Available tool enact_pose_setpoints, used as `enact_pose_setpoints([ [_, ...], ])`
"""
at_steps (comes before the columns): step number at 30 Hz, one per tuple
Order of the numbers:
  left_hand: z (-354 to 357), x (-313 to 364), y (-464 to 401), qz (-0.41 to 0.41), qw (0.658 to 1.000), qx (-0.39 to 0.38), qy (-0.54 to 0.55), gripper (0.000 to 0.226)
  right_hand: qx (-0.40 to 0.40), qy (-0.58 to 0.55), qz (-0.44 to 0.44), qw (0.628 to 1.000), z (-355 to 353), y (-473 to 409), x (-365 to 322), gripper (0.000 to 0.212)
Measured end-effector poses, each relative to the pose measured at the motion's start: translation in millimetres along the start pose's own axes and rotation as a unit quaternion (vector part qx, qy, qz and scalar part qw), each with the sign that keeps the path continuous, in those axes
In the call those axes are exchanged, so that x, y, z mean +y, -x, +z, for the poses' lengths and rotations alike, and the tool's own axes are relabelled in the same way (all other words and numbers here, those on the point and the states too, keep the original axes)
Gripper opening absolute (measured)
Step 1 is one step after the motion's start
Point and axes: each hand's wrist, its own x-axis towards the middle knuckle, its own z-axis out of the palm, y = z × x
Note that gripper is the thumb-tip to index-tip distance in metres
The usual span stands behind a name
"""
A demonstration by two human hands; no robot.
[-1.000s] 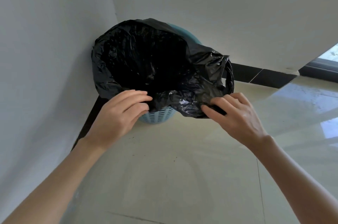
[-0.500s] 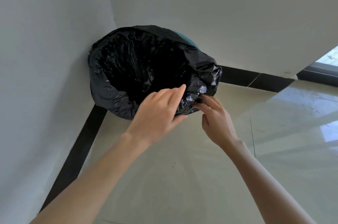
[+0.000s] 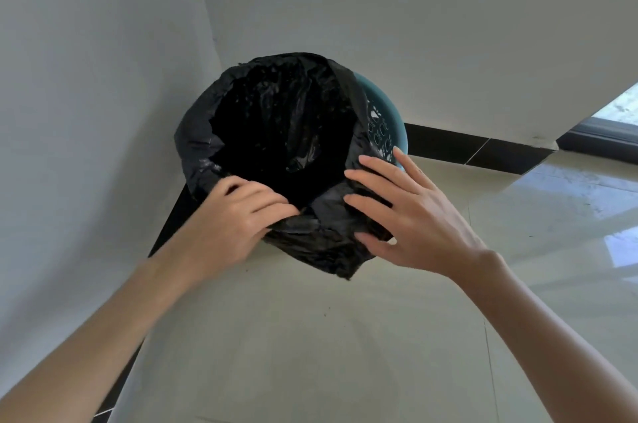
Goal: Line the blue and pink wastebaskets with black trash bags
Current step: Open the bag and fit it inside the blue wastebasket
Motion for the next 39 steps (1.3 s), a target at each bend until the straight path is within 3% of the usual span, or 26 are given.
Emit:
enact_pose_setpoints([
  [4, -8, -29, 22, -0.062, 0.998, 0.014, -0.011, 0.038, -0.03, -0.009, -0.03, 0.999, -4, 6, -3, 0.05],
  [8, -20, -32, 29, -0.126, 0.992, 0.01, 0.019, 0.041, 0.076, -0.02, -0.011, 0.997, 4, 5, -11, 0.02],
  [14, -5, 30, -5, -0.06, 0.997, 0.007, 0.041, 0.05, 0.097, -0.077, 0.052, 0.991, 11, 1, -23, 0.018],
  [19, 12, 43, -20, -0.071, 0.997, 0.016, 0.029, 0.034, 0.129, -0.106, 0.134, 0.977, 11, 29, -19, 0.017],
  [21, 13, 41, -18, -0.072, 0.997, 0.024, 0.034, 0.037, 0.098, -0.119, 0.172, 0.973, 21, 44, -17, 0.022],
  [24, 10, 38, -13, -0.064, 0.996, 0.03, 0.047, 0.035, -0.016, -0.211, 0.174, 0.962, 38, 53, -21, 0.037],
  [25, 9, 36, -11, -0.059, 0.996, 0.03, 0.052, 0.036, -0.02, -0.257, 0.191, 0.947, 39, 53, -24, 0.034],
  [27, 6, 31, -6, -0.05, 0.996, 0.029, 0.061, 0.037, 0.076, -0.344, 0.296, 0.888, 34, 46, -29, 0.026],
  [29, 4, 26, -2, -0.042, 0.997, 0.022, 0.068, 0.038, 0.19, -0.451, 0.451, 0.747, 26, 35, -27, 0.013],
  [31, 1, 22, 3, -0.04, 0.996, 0.019, 0.083, 0.038, 0.182, -0.57, 0.536, 0.596, 19, 23, -22, 0.011],
  [32, 0, 20, 5, -0.041, 0.995, 0.021, 0.09, 0.038, 0.156, -0.609, 0.547, 0.553, 16, 19, -21, 0.018],
  [33, -1, 18, 8, -0.042, 0.994, 0.024, 0.093, 0.038, 0.134, -0.627, 0.547, 0.538, 14, 16, -21, 0.023],
  [39, -14, 17, 10, -0.068, 0.992, 0.015, 0.101, 0.045, 0.127, -0.601, 0.559, 0.557, 10, 6, -32, 0.024],
])
